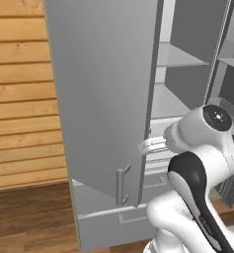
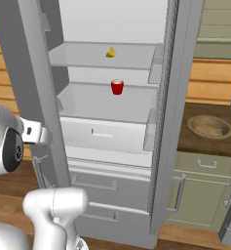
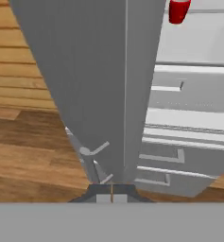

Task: Grab a lemon wedge from the fridge and one ice cube from the ice bowl, and put them in the glass of lemonade.

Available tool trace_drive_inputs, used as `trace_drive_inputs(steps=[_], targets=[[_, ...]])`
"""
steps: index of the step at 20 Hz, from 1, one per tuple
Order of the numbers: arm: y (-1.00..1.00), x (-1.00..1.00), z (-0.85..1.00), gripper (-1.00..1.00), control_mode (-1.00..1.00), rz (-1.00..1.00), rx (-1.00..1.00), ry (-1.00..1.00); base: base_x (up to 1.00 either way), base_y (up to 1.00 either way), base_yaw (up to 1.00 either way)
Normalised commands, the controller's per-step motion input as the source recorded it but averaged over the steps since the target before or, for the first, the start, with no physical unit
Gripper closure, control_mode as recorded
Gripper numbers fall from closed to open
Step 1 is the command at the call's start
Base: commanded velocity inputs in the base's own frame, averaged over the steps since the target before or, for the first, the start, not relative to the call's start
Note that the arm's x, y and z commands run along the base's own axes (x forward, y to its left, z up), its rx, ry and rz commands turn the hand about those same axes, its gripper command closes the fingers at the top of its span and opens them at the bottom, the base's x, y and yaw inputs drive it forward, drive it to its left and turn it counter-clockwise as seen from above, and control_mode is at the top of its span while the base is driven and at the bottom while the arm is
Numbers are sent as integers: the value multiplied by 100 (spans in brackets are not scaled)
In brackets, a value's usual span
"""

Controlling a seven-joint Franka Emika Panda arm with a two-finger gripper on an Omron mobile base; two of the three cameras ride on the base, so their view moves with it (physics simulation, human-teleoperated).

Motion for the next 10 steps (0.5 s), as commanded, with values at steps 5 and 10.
trace_drive_inputs(steps=[5, 10], targets=[[-100, 0, 37, 100, -100, -16, 31, -11, 0, 0, 0], [-68, 93, 22, 100, -100, -18, 35, 13, 0, 0, 0]])
